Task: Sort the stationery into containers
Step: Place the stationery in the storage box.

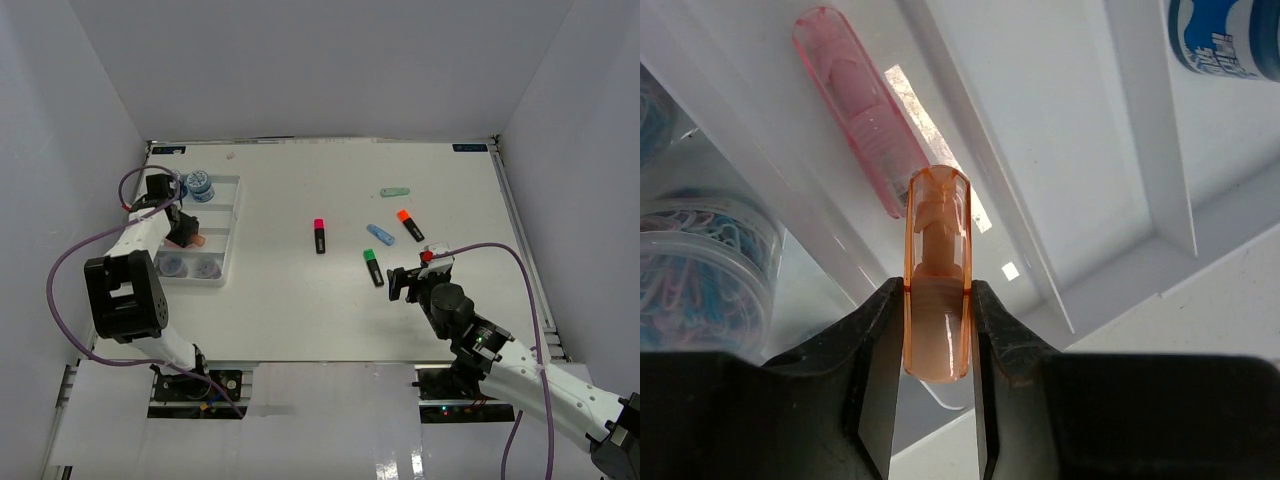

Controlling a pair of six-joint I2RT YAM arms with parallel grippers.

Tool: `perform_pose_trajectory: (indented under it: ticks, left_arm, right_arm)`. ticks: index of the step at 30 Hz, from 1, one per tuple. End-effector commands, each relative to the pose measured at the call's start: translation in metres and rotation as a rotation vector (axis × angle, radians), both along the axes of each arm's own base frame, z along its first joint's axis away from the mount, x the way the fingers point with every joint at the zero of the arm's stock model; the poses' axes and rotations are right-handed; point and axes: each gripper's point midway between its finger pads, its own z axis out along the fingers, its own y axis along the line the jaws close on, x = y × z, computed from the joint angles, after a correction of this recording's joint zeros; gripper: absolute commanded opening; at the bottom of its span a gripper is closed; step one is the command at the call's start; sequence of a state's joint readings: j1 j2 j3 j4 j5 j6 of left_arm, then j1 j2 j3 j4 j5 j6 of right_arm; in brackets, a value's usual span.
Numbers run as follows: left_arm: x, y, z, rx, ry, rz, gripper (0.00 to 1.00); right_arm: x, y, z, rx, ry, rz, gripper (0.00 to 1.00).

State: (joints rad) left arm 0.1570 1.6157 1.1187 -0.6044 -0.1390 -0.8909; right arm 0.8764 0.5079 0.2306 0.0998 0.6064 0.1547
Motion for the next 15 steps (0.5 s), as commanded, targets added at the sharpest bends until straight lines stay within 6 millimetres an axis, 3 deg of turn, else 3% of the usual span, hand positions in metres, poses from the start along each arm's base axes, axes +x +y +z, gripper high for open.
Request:
perform_pose_trajectory:
  ticks: [1, 6, 10, 15]
  left_arm:
    - [0.006, -0.001, 0.003, -0.048, -0.048, 0.035, 0.38]
    - [0.011, 0.003, -0.003, -0.074, -0.040, 0.058, 0.52]
    - [0.014, 0.002, -0.002, -0.092, -0.047, 0.058, 0.71]
    - [0.017, 0.000, 0.024, -0.086, -0.113, 0.012, 0.81]
  right_arm:
    - [0.003, -0.001, 0.008, 0.047, -0.028, -0.021, 0.90]
    - [0.003, 0.000, 0.007, 0.041, -0.025, -0.019, 0.90]
    - [0.003, 0.000, 0.007, 0.043, -0.026, -0.017, 0.90]
    - [0.004, -0.001, 0.009, 0.029, -0.031, -0.022, 0.90]
